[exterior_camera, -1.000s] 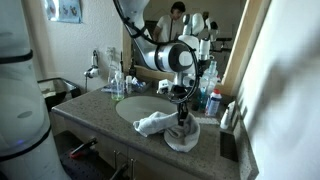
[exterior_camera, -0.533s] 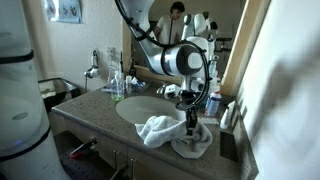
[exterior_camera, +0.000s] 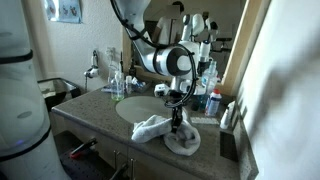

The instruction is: Pick up the towel from the wall and wipe the countertop with it.

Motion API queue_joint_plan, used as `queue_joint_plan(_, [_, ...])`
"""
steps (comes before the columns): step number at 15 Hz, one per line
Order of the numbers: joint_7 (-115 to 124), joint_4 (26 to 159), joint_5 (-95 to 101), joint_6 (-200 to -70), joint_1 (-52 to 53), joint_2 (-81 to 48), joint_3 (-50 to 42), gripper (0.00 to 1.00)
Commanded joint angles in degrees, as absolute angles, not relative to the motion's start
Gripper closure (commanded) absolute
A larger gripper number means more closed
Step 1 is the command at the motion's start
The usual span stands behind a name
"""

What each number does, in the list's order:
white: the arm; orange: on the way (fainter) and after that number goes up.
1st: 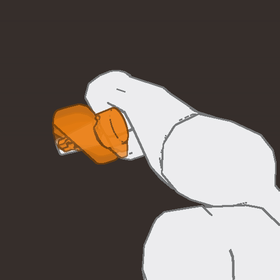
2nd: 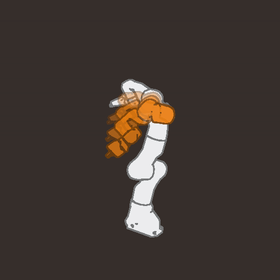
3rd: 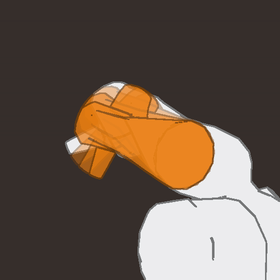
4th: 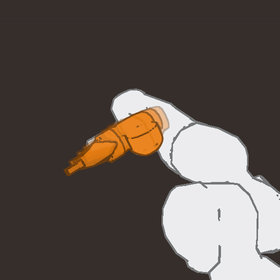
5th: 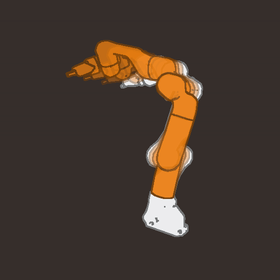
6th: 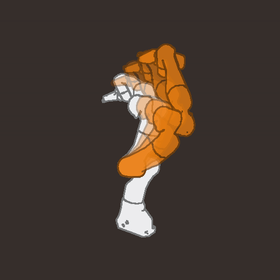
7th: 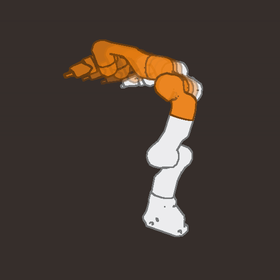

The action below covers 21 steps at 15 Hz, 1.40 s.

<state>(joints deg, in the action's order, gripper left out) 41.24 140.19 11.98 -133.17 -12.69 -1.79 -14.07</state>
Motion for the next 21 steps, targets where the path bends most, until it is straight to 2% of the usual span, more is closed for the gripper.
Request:
queue_joint_plan(1, [35.97, 139.67, 6.02, -132.38, -11.57, -1.77, -12.50, 0.93])
queue_joint_plan(11, [38.66, 132.76, 10.42, -133.69, -13.04, -6.84, -16.25, 0.94])
queue_joint_plan(17, [45.98, 133.90, 17.45, -129.57, -13.31, -5.13, -19.45, 0.94])
queue_joint_plan(21, [43.26, 135.20, 14.11, -124.32, -13.00, -4.01, -18.05, 0.93])
